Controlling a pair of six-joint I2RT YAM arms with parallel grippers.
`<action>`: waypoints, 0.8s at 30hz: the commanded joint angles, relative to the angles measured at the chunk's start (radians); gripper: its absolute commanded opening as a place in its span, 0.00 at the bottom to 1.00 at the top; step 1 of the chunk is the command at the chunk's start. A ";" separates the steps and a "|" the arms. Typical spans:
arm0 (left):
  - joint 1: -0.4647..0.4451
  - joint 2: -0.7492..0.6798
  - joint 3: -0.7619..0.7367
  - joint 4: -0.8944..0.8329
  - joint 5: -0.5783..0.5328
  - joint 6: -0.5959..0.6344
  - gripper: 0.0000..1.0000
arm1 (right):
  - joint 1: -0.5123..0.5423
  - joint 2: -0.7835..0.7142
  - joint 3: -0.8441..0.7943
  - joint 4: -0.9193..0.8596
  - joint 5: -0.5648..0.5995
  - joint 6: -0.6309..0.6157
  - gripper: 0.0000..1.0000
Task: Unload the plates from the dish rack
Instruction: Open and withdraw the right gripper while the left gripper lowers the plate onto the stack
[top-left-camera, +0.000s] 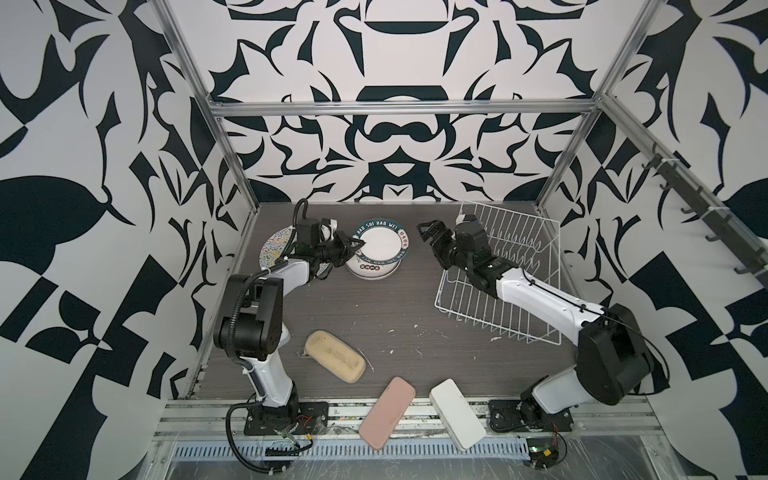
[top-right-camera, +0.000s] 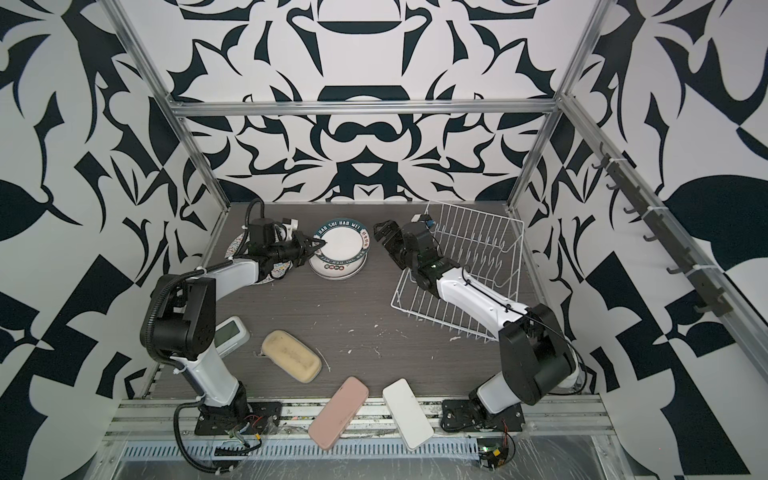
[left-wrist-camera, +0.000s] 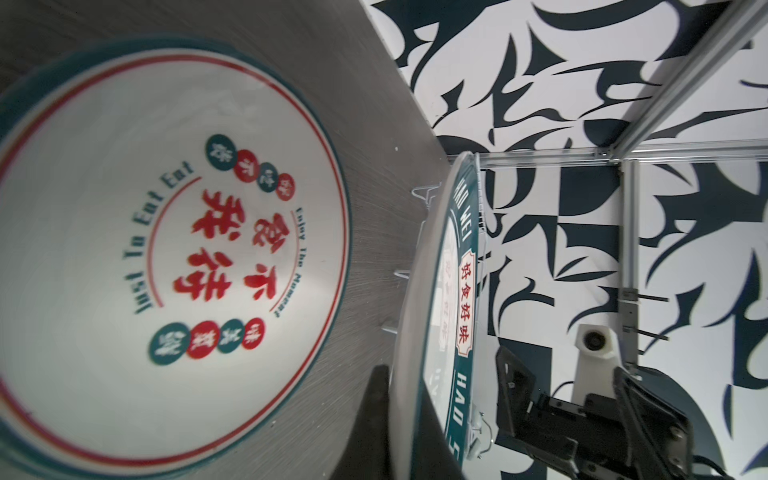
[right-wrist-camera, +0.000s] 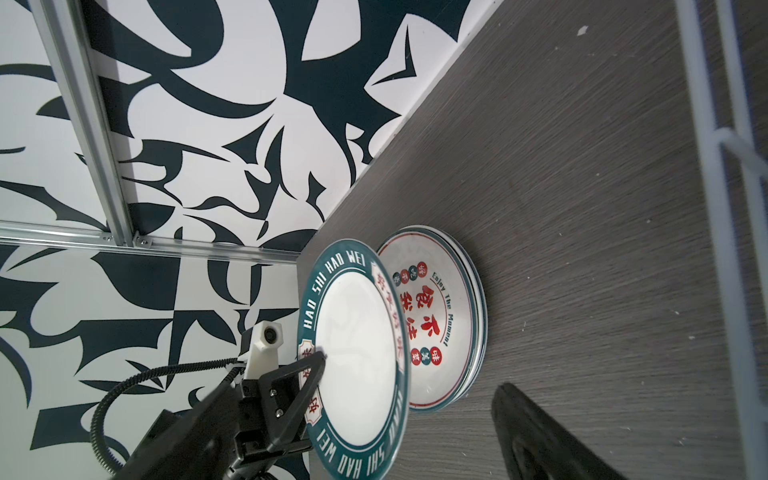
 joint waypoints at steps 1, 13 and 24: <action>0.003 -0.026 0.046 -0.129 -0.047 0.128 0.00 | -0.004 -0.034 0.017 0.003 -0.012 -0.027 0.99; 0.015 0.002 0.092 -0.257 -0.132 0.246 0.00 | -0.004 -0.041 0.017 -0.008 -0.028 -0.051 0.99; 0.015 0.057 0.135 -0.256 -0.140 0.250 0.00 | -0.004 -0.046 0.007 -0.021 -0.026 -0.062 0.99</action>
